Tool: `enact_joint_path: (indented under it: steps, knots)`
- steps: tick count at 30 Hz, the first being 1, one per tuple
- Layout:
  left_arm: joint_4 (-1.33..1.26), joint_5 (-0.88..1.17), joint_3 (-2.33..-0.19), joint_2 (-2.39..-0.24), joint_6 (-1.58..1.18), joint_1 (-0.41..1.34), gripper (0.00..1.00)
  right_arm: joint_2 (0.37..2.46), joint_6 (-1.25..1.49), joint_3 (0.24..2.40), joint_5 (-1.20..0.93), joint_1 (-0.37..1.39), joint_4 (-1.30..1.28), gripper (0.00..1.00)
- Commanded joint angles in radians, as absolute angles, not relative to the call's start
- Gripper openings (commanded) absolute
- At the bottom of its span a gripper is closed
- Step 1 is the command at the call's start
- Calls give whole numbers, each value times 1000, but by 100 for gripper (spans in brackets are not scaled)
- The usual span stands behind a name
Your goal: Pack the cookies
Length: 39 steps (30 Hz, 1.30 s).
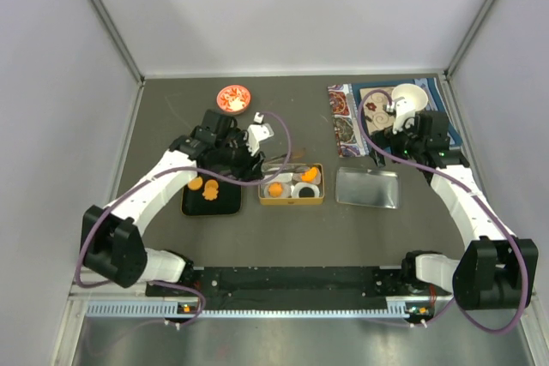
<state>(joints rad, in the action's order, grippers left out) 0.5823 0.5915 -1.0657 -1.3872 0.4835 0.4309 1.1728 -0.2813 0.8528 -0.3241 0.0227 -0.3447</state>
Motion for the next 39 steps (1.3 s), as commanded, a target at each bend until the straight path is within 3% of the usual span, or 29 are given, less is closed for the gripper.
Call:
enact_joint_path:
  steps: [1, 7, 21, 39]
  knots:
    - [551, 560, -1060, -1292, 460, 425, 52, 1173, -295, 900, -347, 11, -330, 99]
    - [557, 480, -1040, -1203, 419, 376, 53, 1170, -293, 900, -351, 12, -331, 99]
    - [630, 528, -1017, -1092, 426, -50, 56, 1169, -291, 900, -365, 12, -333, 99]
    - [1071, 620, -928, -948, 897, -354, 56, 1158, -287, 902, -380, 12, -336, 99]
